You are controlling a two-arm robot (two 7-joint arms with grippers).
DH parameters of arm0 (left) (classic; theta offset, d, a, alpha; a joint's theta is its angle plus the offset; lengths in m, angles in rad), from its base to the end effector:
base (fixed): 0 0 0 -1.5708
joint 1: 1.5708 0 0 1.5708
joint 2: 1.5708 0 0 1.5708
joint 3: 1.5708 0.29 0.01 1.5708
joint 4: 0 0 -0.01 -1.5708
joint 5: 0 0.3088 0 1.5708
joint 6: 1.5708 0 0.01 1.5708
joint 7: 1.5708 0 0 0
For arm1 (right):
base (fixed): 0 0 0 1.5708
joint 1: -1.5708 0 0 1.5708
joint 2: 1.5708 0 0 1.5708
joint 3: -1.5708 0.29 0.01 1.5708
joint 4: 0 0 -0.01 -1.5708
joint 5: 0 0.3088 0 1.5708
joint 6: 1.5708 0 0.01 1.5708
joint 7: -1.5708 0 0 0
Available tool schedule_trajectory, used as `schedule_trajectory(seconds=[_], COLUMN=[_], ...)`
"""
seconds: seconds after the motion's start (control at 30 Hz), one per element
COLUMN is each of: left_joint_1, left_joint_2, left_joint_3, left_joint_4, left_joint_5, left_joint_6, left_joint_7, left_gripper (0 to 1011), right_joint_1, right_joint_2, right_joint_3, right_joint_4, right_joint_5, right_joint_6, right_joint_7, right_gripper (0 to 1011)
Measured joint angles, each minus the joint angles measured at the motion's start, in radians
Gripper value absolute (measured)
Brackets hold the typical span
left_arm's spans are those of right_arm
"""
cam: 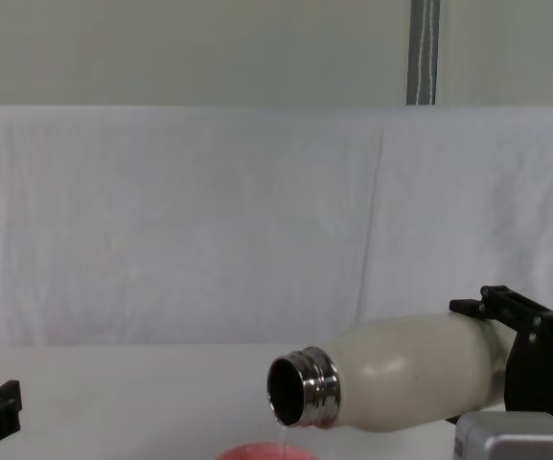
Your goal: Grasp the thermos with one hand and pour water into the cup lid.
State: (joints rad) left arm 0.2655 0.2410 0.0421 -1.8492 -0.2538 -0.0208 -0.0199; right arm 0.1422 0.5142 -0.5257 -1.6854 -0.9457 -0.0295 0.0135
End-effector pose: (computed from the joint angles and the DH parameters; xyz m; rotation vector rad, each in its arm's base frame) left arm 0.2529 0.0376 -0.2853 -0.0380 0.0140 1.4460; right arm 0.3246 0.0139 -0.2670 -0.7670 -1.3034 -0.8090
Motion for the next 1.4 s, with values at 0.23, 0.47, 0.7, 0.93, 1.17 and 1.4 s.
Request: schedule_trajectory(seconds=[0.23, 0.47, 0.7, 0.93, 1.17, 1.4], left_joint_1=[0.0, 0.0, 0.0, 0.0, 0.0, 0.0], left_joint_2=[0.0, 0.0, 0.0, 0.0, 0.0, 0.0], left_joint_3=[0.0, 0.0, 0.0, 0.0, 0.0, 0.0], left_joint_4=[0.0, 0.0, 0.0, 0.0, 0.0, 0.0], left_joint_5=[0.0, 0.0, 0.0, 0.0, 0.0, 0.0], left_joint_6=[0.0, 0.0, 0.0, 0.0, 0.0, 0.0], left_joint_7=[0.0, 0.0, 0.0, 0.0, 0.0, 0.0], left_gripper=[1001, 1001, 1001, 1001, 1001, 1001], right_joint_1=[-0.001, -0.001, -0.001, -0.001, -0.002, -0.003], right_joint_2=[0.001, 0.002, 0.002, 0.002, 0.002, 0.002], right_joint_3=[0.0, -0.001, -0.001, -0.002, -0.002, -0.002], right_joint_4=[0.0, 0.0, 0.001, 0.003, 0.003, 0.003], right_joint_5=[-0.001, -0.001, -0.002, -0.003, -0.003, -0.003], right_joint_6=[0.0, 0.0, -0.001, -0.001, -0.001, -0.001], right_joint_7=[0.0, -0.001, -0.003, -0.003, -0.003, -0.003], right_gripper=[949, 949, 949, 949, 949, 949])
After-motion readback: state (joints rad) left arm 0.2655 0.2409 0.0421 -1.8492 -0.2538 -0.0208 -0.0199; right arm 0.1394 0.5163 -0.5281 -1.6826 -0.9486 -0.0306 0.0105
